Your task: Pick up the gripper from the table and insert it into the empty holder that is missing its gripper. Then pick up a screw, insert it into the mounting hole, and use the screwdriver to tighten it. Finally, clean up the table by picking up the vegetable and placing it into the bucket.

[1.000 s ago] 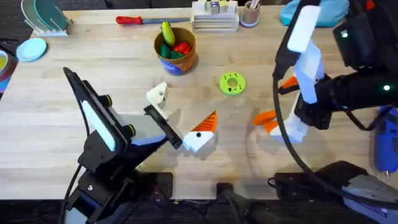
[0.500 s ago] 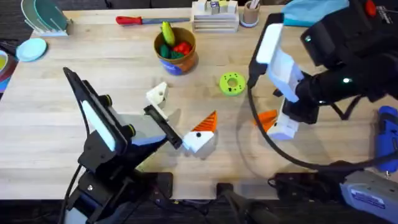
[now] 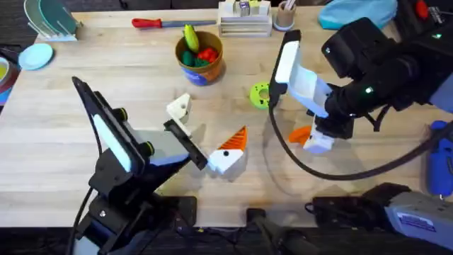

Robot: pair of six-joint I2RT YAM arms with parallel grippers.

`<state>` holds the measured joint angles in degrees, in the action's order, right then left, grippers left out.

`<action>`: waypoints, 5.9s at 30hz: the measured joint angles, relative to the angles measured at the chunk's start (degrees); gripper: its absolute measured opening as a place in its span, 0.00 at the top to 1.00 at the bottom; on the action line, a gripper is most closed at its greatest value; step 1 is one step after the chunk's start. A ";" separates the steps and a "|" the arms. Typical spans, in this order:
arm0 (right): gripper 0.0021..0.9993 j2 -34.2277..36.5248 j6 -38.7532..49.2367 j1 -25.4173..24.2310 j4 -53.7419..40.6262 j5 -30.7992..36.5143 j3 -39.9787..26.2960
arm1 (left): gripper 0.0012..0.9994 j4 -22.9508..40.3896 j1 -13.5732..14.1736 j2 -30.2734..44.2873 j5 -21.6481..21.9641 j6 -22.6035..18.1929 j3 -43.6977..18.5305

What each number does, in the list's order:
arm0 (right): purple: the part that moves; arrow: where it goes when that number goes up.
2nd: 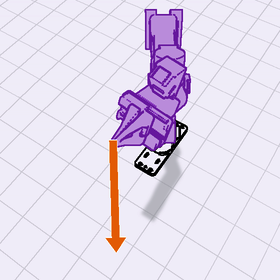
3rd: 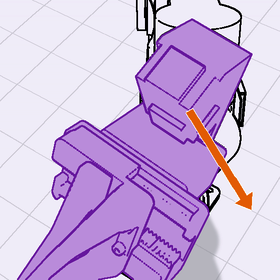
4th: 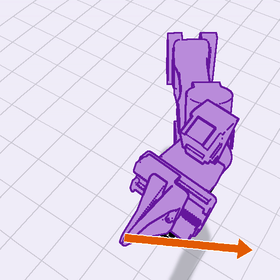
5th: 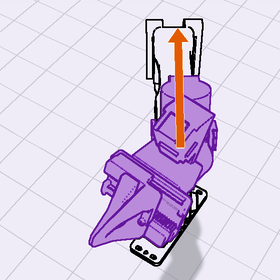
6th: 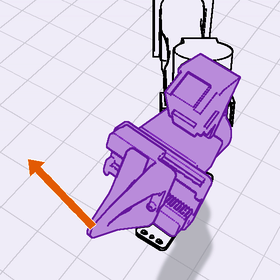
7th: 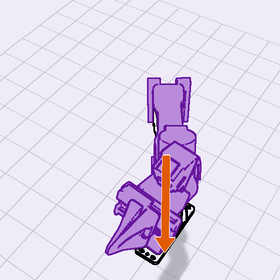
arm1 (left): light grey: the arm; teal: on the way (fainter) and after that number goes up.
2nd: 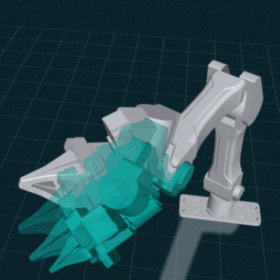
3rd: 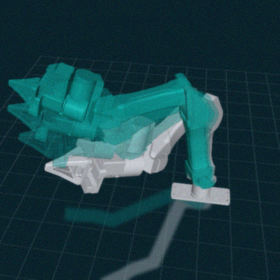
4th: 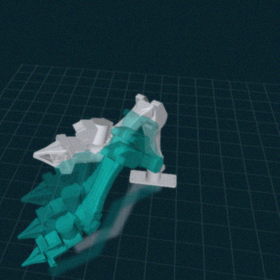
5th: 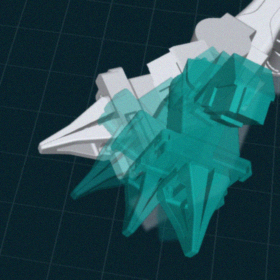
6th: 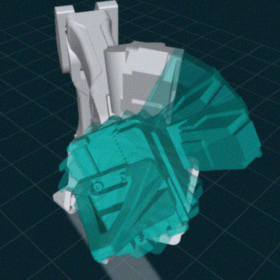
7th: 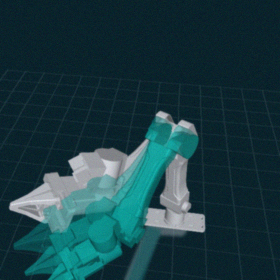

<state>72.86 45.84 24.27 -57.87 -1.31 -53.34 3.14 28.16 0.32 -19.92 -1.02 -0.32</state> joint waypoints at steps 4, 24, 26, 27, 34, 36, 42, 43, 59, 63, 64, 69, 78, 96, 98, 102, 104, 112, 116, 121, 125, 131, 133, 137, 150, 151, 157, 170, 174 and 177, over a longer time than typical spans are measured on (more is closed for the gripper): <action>0.54 0.00 0.38 0.09 -0.04 0.03 0.00 | 0.01 0.00 0.00 0.00 0.00 0.02 0.00; 0.99 -8.27 -2.55 1.12 -0.44 0.01 0.11 | 0.01 0.00 0.00 -0.01 0.00 0.00 0.00; 0.99 -11.01 -4.93 1.12 -0.44 0.01 0.06 | 0.01 0.00 0.00 0.00 0.00 0.00 0.00; 0.99 -12.56 -6.45 1.12 -0.44 -0.01 -0.04 | 0.01 0.00 0.00 0.00 0.00 0.00 -0.01; 0.99 -21.51 -19.08 1.12 7.16 -7.99 -0.61 | 0.01 0.00 0.00 0.00 0.00 0.00 -0.02; 0.99 -22.47 -23.69 1.12 10.46 -11.27 -0.99 | 0.01 -0.02 0.00 0.00 0.00 0.00 -0.02; 0.99 -18.02 -41.09 1.12 14.56 -15.93 -1.22 | 0.01 -0.31 0.00 0.00 -0.77 0.00 0.00; 0.99 -16.39 -44.58 1.12 14.53 -16.30 -1.22 | 0.01 -0.42 0.00 0.00 -1.35 0.02 -0.02; 0.99 4.47 -66.67 1.05 21.71 -46.78 -1.22 | 0.01 -0.50 0.00 0.00 -12.11 3.83 0.00; 0.99 5.53 -68.96 0.35 25.13 -52.01 -1.22 | 0.01 -0.50 0.00 0.00 -12.36 4.55 0.00; 0.99 5.53 -69.84 -0.06 25.91 -52.92 -1.22 | 0.01 -0.50 0.00 0.00 -12.43 4.74 -0.02; 0.99 5.56 -73.13 -1.20 29.46 -56.11 -1.22 | 0.01 -0.50 0.00 -0.02 -12.48 5.81 -0.02; 0.99 12.66 -75.95 -1.04 35.06 -63.44 -1.22 | 0.01 -0.48 -0.33 -0.02 -10.99 6.49 0.00; 0.99 14.60 -66.79 -2.33 27.87 -71.61 -1.22 | 0.01 -0.31 -0.11 -0.01 -11.85 6.67 0.00; 0.99 14.60 -66.07 -2.33 28.07 -71.66 -1.22 | 0.01 -0.31 -0.11 0.00 -11.87 6.67 0.00; 0.99 14.60 -65.50 -2.33 30.01 -71.63 -1.22 | 0.01 -0.43 -0.11 0.00 -12.07 6.67 0.00; 0.99 14.68 -65.63 -2.31 31.52 -71.61 -1.22 | 0.01 -1.03 -0.11 0.00 -12.22 6.66 0.00; 0.99 18.20 -68.90 -0.83 38.19 -72.77 -1.22 | 0.01 -1.95 -0.63 -0.02 -10.75 6.93 0.04; 0.99 19.78 -70.97 1.77 41.90 -73.32 -1.22 | 0.01 -1.81 -0.53 0.00 -12.67 7.10 0.04; 0.99 22.05 -74.02 3.22 46.20 -73.36 -1.22 | 0.01 -1.40 -0.57 0.00 -13.96 7.30 0.04; 0.99 23.33 -75.61 3.52 47.57 -73.52 -1.22 | 0.01 -0.84 -0.79 0.00 -13.99 7.61 0.07; 0.99 23.91 -76.31 3.61 47.72 -73.81 -1.25 | 0.01 -0.76 -0.83 0.00 -14.05 8.20 0.07; 0.99 23.91 -76.32 3.63 47.71 -73.80 -1.25 | 0.01 -0.76 -0.83 -0.02 -14.03 8.22 0.07; 0.89 23.91 -76.59 3.64 47.63 -73.77 -1.25 | 0.01 -0.73 -0.82 0.00 -13.95 8.28 0.07; 0.29 24.76 -76.46 5.04 47.60 -73.78 -1.25 | 0.01 -1.29 0.00 0.00 -14.54 10.75 0.04; 0.27 24.75 -76.47 4.91 47.58 -73.78 -1.25 | 0.01 -1.05 0.00 -0.02 -14.53 10.78 0.04; 0.12 24.48 -76.01 3.71 47.56 -73.73 -1.25 | 0.01 -0.50 0.00 0.00 -14.51 11.42 0.04; 0.07 21.47 -68.68 -6.07 39.33 -59.20 -6.62 | 0.01 -0.50 0.00 -0.01 -14.86 11.80 0.04; 0.07 16.42 -62.00 -6.65 29.32 -46.66 -10.22 | 0.01 -0.50 0.00 -0.01 -14.88 11.80 0.04; 0.07 13.51 -57.35 -5.23 23.97 -33.14 -11.28 | 0.01 -0.50 0.00 -0.01 -14.91 11.80 0.04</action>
<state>86.37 -11.51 19.03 -33.89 -34.46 -64.62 2.63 28.16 0.30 -34.83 10.79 -0.27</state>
